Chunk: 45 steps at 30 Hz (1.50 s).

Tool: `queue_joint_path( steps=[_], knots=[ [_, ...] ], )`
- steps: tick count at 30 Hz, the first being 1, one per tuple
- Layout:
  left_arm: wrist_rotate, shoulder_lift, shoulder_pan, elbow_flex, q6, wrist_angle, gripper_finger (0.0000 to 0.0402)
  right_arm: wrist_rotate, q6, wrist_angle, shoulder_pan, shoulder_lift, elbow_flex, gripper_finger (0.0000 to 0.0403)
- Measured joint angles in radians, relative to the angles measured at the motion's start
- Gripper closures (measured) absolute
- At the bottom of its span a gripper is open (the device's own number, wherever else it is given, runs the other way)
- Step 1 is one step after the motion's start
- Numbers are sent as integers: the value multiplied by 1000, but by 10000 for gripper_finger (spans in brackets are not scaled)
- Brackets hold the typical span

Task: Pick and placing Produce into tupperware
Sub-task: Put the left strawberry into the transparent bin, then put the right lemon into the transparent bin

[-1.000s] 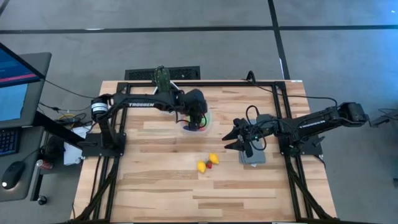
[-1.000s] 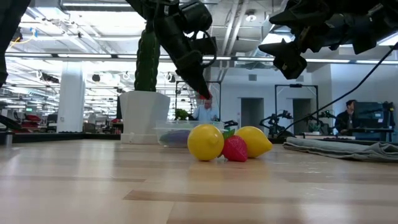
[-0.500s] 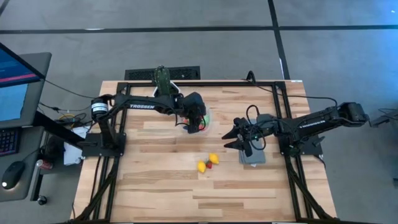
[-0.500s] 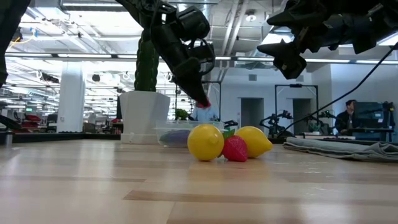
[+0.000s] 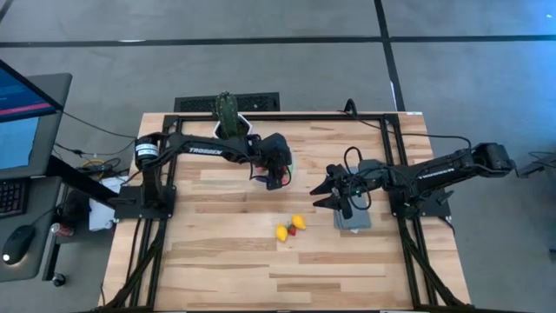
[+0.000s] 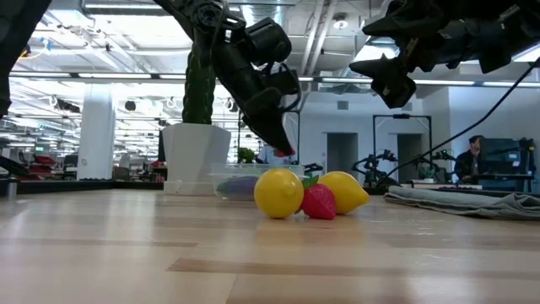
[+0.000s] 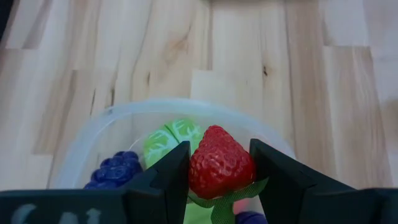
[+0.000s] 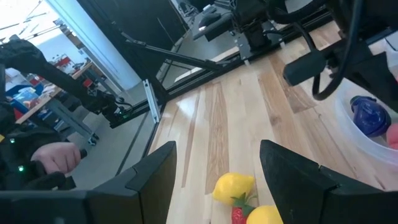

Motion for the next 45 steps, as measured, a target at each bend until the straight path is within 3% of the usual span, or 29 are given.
queue_joint_path(
  steps=[15, 29, 37, 45],
  knots=[
    [-8, 0, 1, 0, -10, -4, 253, 0, 0, -1, -1, 0, 0, 150],
    [37, 0, 2, 2, -25, -8, 182, 0, 30, -1, -1, 0, 0, 150],
    [162, -9, -47, 156, -49, -227, 176, -1, 85, 6, -15, 0, 19, 150],
    [120, -105, -196, 224, -58, -381, 177, -13, 135, 1, -2, 0, 36, 150]
  ],
)
